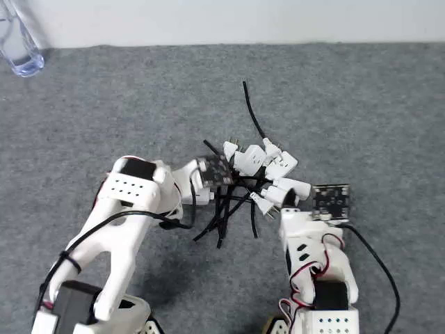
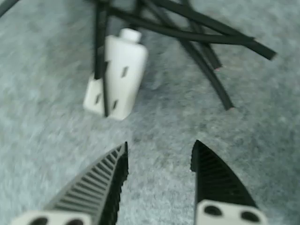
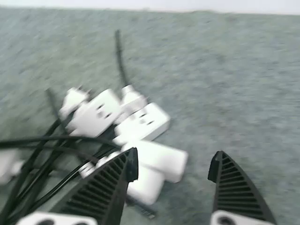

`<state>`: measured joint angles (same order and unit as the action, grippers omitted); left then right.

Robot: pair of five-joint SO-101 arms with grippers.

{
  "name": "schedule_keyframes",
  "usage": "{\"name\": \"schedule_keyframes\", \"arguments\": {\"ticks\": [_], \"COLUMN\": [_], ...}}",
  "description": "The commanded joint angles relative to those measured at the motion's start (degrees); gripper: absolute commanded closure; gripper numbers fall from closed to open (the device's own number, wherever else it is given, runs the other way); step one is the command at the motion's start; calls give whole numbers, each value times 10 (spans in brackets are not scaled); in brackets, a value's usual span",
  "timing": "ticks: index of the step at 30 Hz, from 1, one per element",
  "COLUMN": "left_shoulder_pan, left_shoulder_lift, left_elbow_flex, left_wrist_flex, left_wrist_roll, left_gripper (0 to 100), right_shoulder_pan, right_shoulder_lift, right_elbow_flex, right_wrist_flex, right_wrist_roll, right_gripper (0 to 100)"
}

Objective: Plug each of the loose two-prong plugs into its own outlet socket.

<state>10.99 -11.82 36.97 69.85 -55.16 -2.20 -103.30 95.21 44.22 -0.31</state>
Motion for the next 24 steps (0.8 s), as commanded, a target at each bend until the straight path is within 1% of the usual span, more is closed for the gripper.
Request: {"name": "schedule_keyframes", "arguments": {"ticks": [1, 4, 8, 13, 18, 20, 24], "left_shoulder_pan": [36, 50, 56, 100, 100, 88, 65], "left_shoulder_lift": [27, 58, 84, 117, 180, 214, 269], "left_elbow_flex": [-27, -41, -64, -72, -120, -153, -229], "left_wrist_flex": [4, 1, 4, -5, -12, -10, 30], "left_wrist_roll": [-51, -60, -62, -74, -76, -76, -76], "left_gripper": [793, 793, 793, 793, 793, 793, 793], "right_shoulder_pan": [60, 96, 95, 95, 96, 96, 95], "right_shoulder_lift": [0, 9, 29, 36, 36, 36, 36], "right_elbow_flex": [8, 13, 13, 14, 14, 14, 14], "right_wrist_flex": [-42, -65, -81, -95, -95, -95, -97], "right_wrist_roll": [6, 4, 4, 4, 4, 4, 6], "right_gripper": [744, 745, 745, 745, 745, 745, 745]}}
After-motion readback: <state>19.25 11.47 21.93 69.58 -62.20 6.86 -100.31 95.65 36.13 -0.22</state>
